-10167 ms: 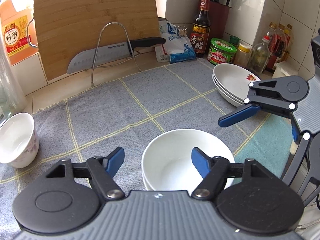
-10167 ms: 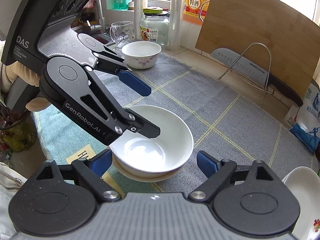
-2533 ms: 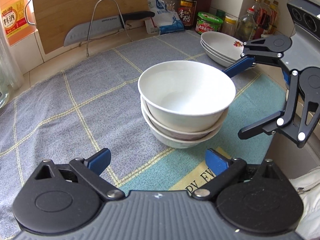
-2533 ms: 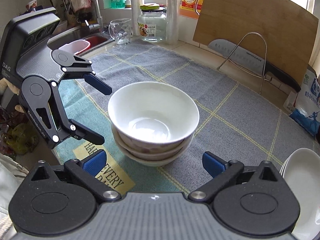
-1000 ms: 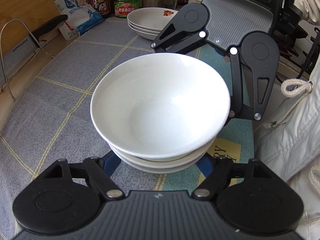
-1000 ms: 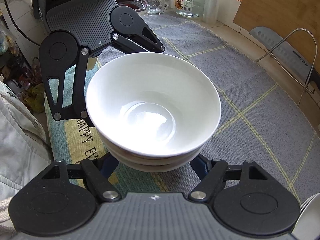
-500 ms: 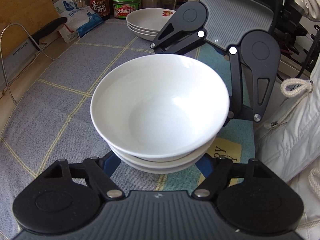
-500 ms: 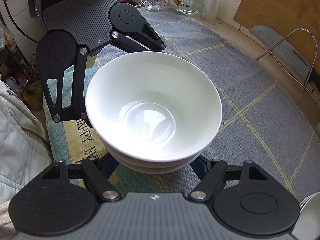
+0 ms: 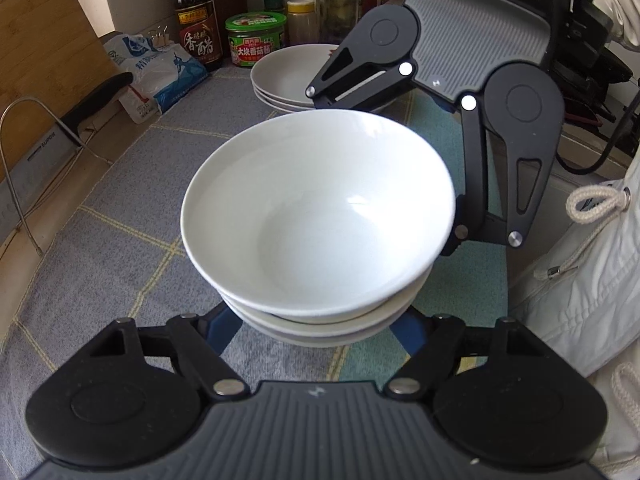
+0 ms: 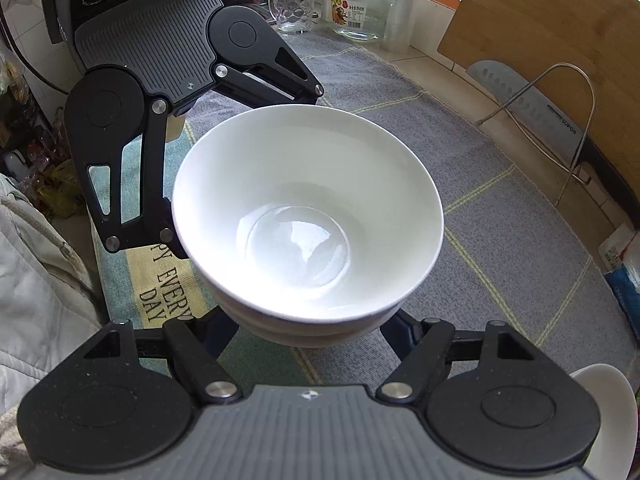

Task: Organize plates and bowls
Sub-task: 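Carry the bowl stack with both tools toward the white plate stack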

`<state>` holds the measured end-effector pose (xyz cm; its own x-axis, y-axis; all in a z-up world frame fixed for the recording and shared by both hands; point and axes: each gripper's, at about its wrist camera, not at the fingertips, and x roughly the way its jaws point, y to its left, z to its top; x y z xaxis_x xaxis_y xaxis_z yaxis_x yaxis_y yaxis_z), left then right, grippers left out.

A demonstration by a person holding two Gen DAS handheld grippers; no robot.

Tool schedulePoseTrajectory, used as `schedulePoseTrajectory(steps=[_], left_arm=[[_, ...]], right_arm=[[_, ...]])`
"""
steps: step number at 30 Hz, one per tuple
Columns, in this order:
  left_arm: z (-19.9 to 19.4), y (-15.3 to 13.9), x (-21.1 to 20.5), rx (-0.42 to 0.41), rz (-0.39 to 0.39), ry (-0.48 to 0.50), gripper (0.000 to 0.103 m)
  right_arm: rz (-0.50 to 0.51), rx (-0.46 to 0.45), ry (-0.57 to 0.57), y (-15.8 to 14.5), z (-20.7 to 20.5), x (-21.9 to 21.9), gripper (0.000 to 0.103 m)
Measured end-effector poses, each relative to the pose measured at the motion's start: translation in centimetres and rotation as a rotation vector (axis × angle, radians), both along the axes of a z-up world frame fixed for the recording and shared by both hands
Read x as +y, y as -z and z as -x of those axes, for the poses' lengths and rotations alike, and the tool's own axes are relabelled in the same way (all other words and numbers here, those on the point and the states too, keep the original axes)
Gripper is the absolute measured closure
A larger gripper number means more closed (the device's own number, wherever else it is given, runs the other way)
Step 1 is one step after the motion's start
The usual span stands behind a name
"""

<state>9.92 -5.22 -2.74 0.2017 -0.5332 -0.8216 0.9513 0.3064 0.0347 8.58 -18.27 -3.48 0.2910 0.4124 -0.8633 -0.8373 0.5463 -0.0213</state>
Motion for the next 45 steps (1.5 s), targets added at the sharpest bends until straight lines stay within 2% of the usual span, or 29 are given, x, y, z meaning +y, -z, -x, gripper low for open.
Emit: schedulePoseTrajectory(steps=[14, 26, 35, 45], left_arm=[[-1.0, -1.9, -10.8, -0.066, 0.055, 0.040, 0.024], [-3.5, -1.6, -17.7, -0.124, 0.065, 0.118, 0.024], [-5.2, 0.2, -21.2, -0.112, 0.058, 0.135, 0.024], [-7.1, 0.6, -22.6, -0.067, 0.045, 0.118, 0.024]], right_arm=[[0.044, -0.070, 0.068, -2.5, -0.1, -10.7, 0.023], [0.071, -0.139, 0.173, -3.2, -1.1, -17.4, 0.023], [0.082, -0.126, 0.235, -1.7, -2.4, -20.4, 0.023], [0.063, -0.084, 0.268, -0.2, -3.9, -22.0, 0.023]])
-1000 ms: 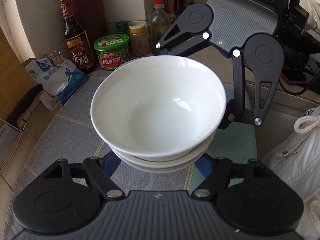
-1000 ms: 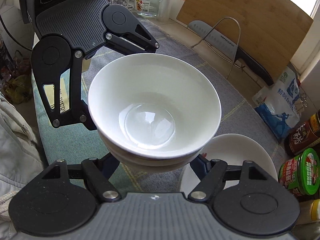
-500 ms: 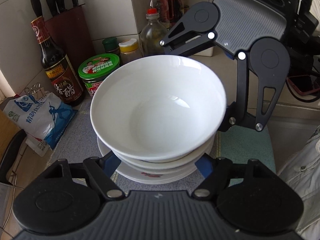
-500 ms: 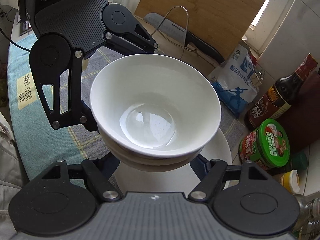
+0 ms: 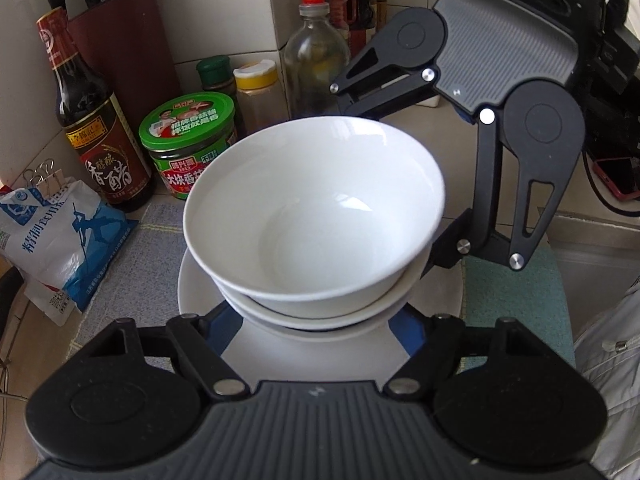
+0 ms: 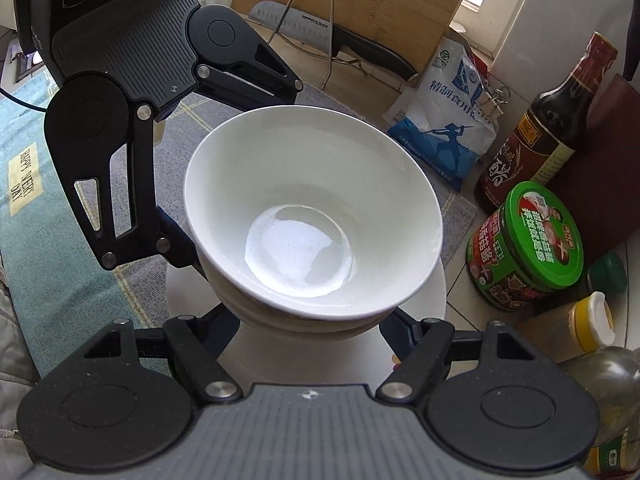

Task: Organize plates and bowls
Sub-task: 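Carry the bowl stack with both tools toward the white plate stack, then lower the bowl stack onto the plates and open both tools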

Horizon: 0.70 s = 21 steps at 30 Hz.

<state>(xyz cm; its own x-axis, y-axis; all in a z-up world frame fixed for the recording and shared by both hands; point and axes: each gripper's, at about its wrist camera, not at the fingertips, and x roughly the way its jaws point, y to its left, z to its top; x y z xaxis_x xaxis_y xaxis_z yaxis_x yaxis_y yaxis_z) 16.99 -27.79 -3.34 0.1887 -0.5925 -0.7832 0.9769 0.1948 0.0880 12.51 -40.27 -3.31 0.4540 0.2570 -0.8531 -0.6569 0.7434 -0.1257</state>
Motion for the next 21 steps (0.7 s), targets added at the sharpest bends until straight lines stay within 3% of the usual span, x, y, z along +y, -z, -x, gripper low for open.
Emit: schedulePoseTrajectory(steps=[17, 21], left_arm=[[-0.35, 0.63, 0.15, 0.027, 0.007, -0.025, 0.024], [0.16, 0.66, 0.35, -0.002, 0.016, -0.034, 0.023]], right_arm=[[-0.007, -0.004, 0.011, 0.23, 0.07, -0.13, 0.022], [-0.029, 0.004, 0.030, 0.09, -0.04, -0.31, 0.021]])
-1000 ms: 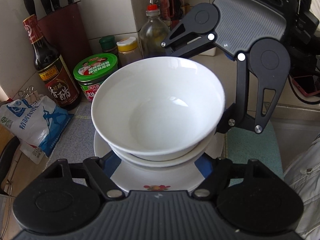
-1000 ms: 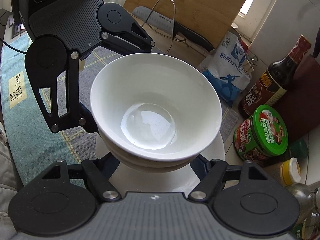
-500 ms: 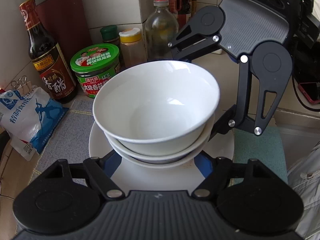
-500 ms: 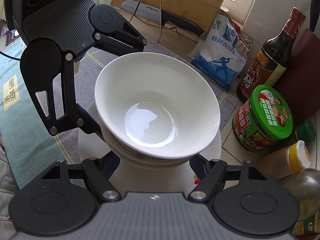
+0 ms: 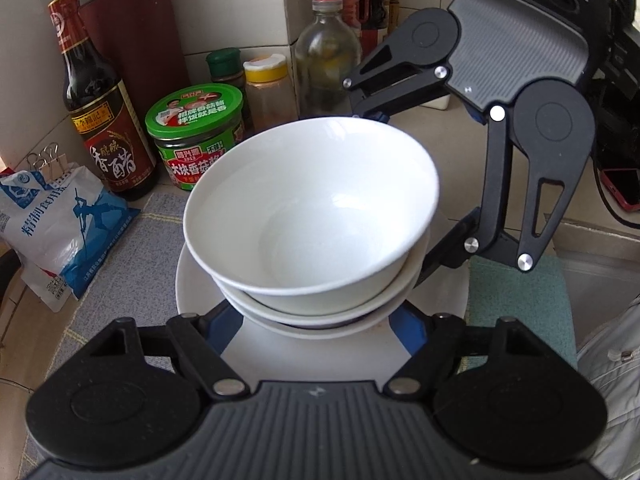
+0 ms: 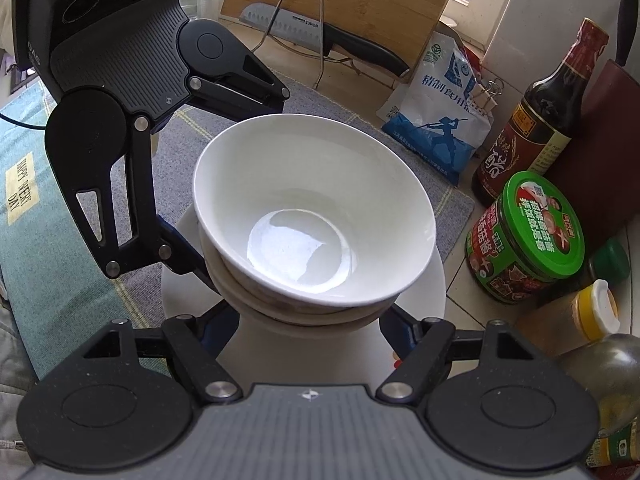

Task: Organize plates and bowls
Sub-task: 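Lower the bowl stack onto the plates and open both tools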

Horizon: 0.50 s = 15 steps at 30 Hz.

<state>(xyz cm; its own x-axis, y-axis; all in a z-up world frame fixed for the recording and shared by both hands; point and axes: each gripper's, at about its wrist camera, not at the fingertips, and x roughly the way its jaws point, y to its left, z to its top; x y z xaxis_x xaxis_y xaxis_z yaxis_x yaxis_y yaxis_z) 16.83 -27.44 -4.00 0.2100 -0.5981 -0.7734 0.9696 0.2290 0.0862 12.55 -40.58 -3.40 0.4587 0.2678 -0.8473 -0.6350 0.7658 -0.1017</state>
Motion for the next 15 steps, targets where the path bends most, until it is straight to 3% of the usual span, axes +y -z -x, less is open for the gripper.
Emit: schedulePoseTrajectory(steps=[4, 10, 15], left_arm=[[0.7, -0.4, 0.7, -0.060, 0.040, -0.024, 0.009], [1.7, -1.0, 2.5, -0.103, 0.077, -0.106, 0.007], [3.0, -2.6, 5.6, -0.126, 0.199, -0.264, 0.006]], right_arm=[[-0.003, -0.023, 0.009, -0.4, 0.7, 0.3, 0.008], [-0.008, -0.046, 0.041, -1.0, 1.9, 0.5, 0.004], [-0.004, -0.066, 0.147, -2.2, 2.9, 1.0, 0.001]])
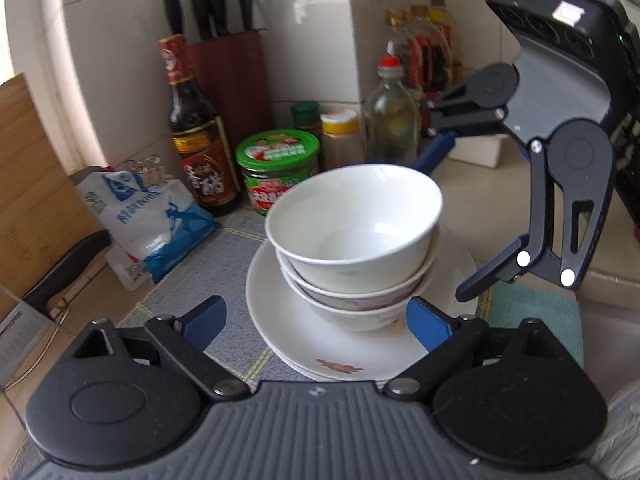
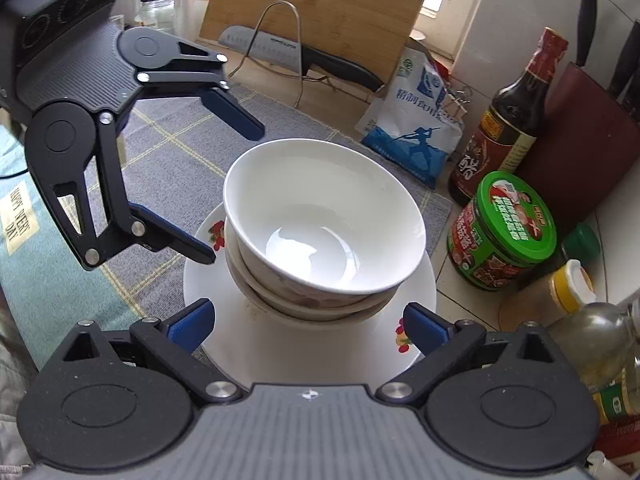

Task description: Organize plates and bowls

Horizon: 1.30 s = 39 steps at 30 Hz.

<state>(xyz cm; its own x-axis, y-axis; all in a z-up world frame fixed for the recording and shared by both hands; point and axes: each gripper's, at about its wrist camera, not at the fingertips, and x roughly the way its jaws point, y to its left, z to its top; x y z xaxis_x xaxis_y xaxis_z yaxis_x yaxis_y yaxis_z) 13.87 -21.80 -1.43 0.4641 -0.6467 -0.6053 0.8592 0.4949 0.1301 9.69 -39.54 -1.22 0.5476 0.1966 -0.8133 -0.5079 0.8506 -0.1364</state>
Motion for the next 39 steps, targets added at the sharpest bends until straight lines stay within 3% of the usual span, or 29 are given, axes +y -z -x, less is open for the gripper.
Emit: schedulePoseTrajectory(steps=[2, 8, 14, 19, 25, 39], left_arm=[[0.8, -1.1, 1.5, -0.035, 0.071, -0.067, 0.000], [3.1, -3.5, 4.4, -0.112, 0.205, -0.161, 0.001], [4.4, -4.4, 5.4, -0.039, 0.204, -0.336, 0.001], [5.5, -5.0, 6.1, 0.037, 0.134, -0.434, 0.001], [7.1, -6.1, 7.7, 0.071, 0.122, -0.445, 0.001], [9.4, -8.9, 8.9, 0.010, 0.137, -0.431, 0.001]], right_arm=[[0.007, -0.009, 0.073, -0.7, 0.3, 0.4, 0.000], [0.005, -0.041, 0.350, -2.5, 1.7, 1.9, 0.000], [-0.009, -0.095, 0.741, -2.9, 4.5, 3.9, 0.000], [-0.073, -0.120, 0.930, -3.5, 7.6, 5.7, 0.000], [-0.088, -0.173, 1.009, -5.0, 10.7, 8.1, 0.000], [-0.080, -0.317, 1.030, -8.2, 14.0, 10.8, 0.000]])
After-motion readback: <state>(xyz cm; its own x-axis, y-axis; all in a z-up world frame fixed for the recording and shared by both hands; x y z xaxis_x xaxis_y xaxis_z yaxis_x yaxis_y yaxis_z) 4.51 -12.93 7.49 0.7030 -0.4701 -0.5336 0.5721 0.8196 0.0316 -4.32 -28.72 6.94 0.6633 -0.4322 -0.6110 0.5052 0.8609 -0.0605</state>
